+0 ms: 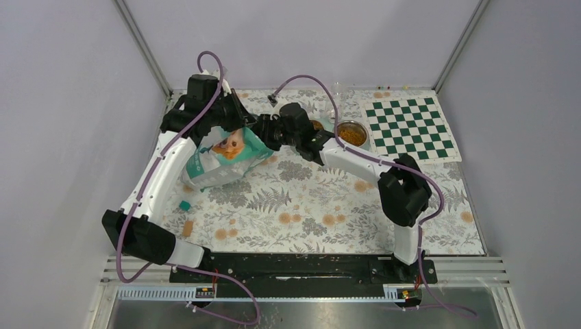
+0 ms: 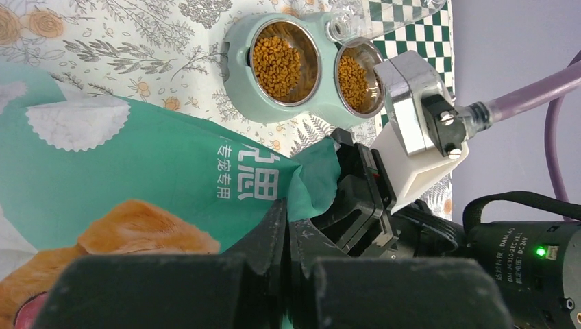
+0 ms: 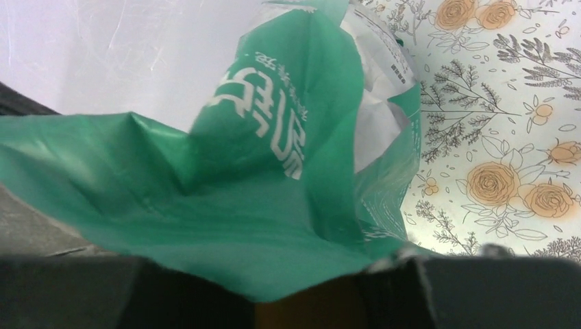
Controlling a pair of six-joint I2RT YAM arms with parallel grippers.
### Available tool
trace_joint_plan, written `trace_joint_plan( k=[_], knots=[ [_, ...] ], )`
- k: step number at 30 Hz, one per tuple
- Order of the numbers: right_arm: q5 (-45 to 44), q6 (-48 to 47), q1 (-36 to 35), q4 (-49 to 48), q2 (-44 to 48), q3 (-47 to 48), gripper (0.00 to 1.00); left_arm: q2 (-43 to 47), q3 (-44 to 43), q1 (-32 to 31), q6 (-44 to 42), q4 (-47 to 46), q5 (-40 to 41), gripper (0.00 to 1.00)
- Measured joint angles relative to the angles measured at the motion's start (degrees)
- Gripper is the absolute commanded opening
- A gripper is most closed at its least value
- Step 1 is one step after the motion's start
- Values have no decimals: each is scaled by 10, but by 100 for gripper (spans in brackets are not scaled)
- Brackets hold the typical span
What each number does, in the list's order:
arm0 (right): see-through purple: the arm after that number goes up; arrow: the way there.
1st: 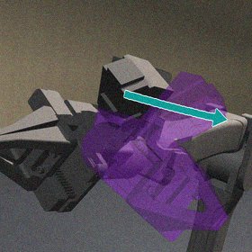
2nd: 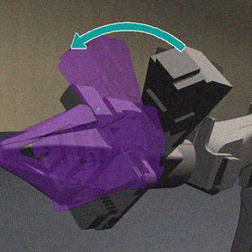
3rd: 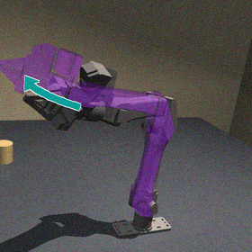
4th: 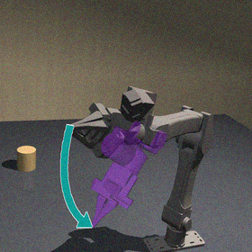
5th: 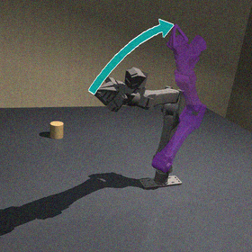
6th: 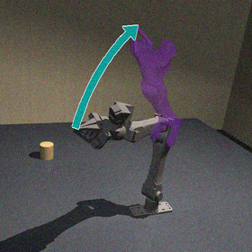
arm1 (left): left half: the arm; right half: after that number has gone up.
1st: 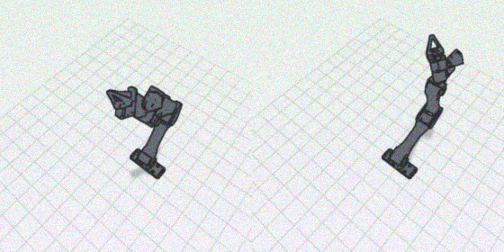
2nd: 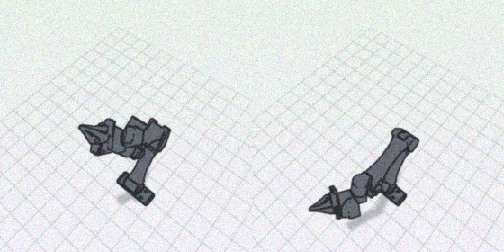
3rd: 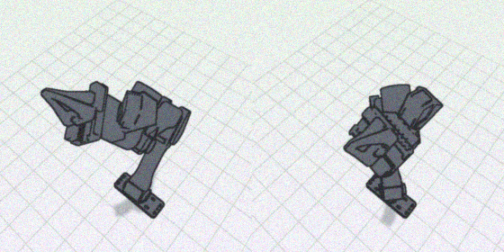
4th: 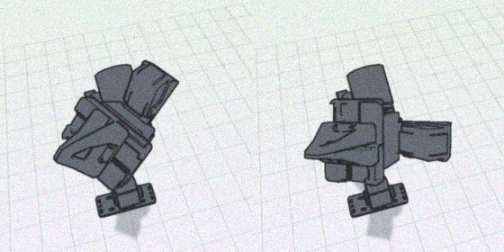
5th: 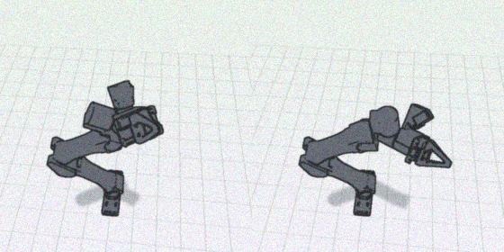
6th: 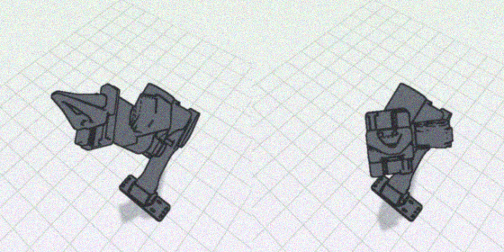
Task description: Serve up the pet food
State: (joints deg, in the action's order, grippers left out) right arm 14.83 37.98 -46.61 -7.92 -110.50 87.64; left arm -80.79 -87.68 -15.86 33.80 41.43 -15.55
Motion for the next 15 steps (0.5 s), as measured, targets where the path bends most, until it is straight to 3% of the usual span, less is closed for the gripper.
trace_joint_plan(
  k=[9, 15],
  knots=[
    [85, -12, 14, -40, -29, 4, 0, -29, -9, 0, 14, -7, -9, 0],
    [144, 52, 18, -119, -43, -27, 0, -37, -9, 0, 18, 1, -8, 0]
  ],
)
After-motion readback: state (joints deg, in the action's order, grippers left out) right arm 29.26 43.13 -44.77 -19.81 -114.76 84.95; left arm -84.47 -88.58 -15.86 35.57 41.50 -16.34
